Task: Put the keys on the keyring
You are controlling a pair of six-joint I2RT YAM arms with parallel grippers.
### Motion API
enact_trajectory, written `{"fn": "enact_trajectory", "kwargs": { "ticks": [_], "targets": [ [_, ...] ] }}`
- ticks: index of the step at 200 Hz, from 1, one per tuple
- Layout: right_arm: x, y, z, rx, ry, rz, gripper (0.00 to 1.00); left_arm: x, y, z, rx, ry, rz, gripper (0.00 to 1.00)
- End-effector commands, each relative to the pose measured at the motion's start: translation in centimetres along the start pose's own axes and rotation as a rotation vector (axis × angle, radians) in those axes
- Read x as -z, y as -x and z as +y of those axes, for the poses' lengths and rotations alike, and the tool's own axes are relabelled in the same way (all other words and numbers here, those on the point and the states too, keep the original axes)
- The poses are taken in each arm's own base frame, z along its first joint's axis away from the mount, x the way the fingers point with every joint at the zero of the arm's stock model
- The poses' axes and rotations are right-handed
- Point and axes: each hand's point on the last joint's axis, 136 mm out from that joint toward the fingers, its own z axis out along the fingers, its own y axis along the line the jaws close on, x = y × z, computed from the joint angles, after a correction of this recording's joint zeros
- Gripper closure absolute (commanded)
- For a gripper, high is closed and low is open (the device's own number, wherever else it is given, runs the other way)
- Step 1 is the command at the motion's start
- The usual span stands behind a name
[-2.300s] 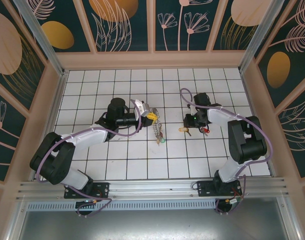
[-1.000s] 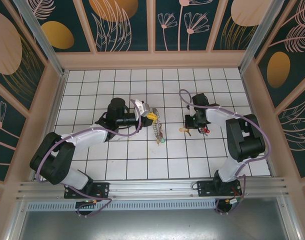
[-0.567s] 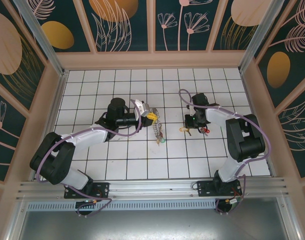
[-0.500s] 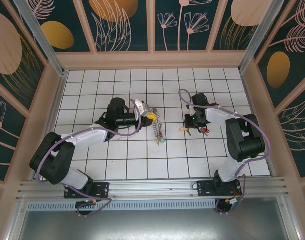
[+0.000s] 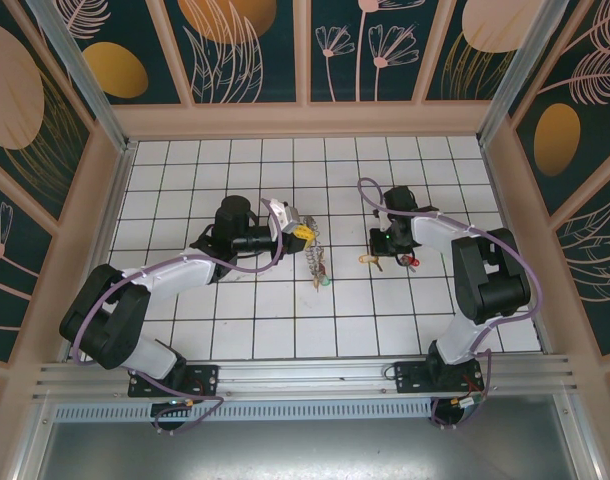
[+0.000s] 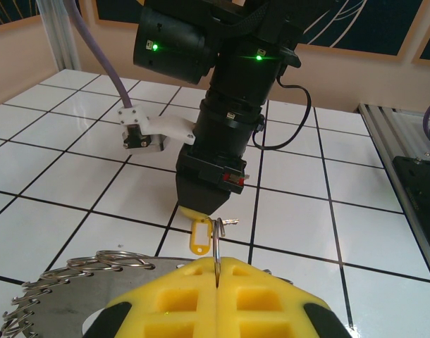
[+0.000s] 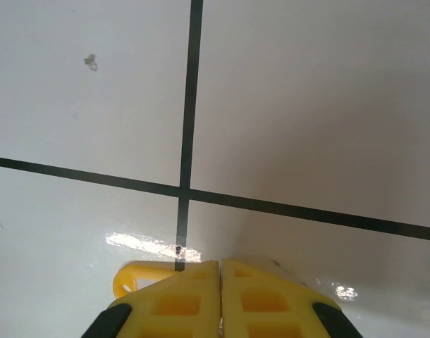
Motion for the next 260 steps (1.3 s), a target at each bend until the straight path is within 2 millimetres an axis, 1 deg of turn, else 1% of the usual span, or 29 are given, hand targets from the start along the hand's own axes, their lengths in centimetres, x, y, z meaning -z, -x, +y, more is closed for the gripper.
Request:
{"fn": "enact_trajectory", "kwargs": {
  "ticks": [1,27,41,57,71,84,98,110,121,143,167,189,260],
  "targets": [
    [0.6,0.4,0.1,0.003,-0.017,-0.013,0.94,-0.1,1.8,-0.5,-0.044,-0.026,-0.042,1.00],
    [0.7,0.5,0.1,0.006,-0.016,-0.017,1.00,-0.1,1.7,-0.5,-0.043,-0.024,-0.041,1.00],
    [1.0,0.8,0.3,0.018,-0.007,-0.034,1.00,-0.1,1.8,-0.4,-0.044,-0.023,-0.042,1.00],
    [1.9,1.3,1.1,0.048,0.028,-0.074,1.00,-0.1,1.8,-0.4,-0.045,-0.021,-0.043,1.00],
    [3.0,1.8,2.4,0.094,0.091,-0.125,1.00,-0.1,1.8,-0.4,-0.045,-0.019,-0.045,1.00],
    [4.5,2.4,3.5,0.133,0.147,-0.195,1.00,-0.1,1.9,-0.3,-0.046,-0.017,-0.050,1.00],
    [6.8,3.2,4.7,0.179,0.195,-0.302,1.00,-0.1,2.0,-0.3,-0.047,-0.014,-0.055,1.00],
    [8.9,3.4,6.1,0.245,0.255,-0.396,1.00,0.0,2.1,-0.3,-0.050,-0.010,-0.061,1.00],
    [11.2,3.8,7.2,0.301,0.297,-0.503,1.00,0.1,2.2,-0.3,-0.051,-0.007,-0.068,1.00],
    [15.0,2.9,9.4,0.444,0.388,-0.681,1.00,0.2,2.6,-0.4,-0.056,-0.007,-0.081,1.00],
    [17.8,1.7,10.9,0.531,0.467,-0.807,1.00,0.2,2.8,-0.5,-0.058,-0.014,-0.089,1.00],
    [18.9,0.4,12.1,0.603,0.542,-0.836,1.00,0.2,3.0,-0.7,-0.061,-0.024,-0.092,1.00],
    [20.2,-1.7,14.3,0.769,0.659,-0.879,1.00,0.3,3.1,-1.2,-0.056,-0.050,-0.098,1.00]
  ]
}}
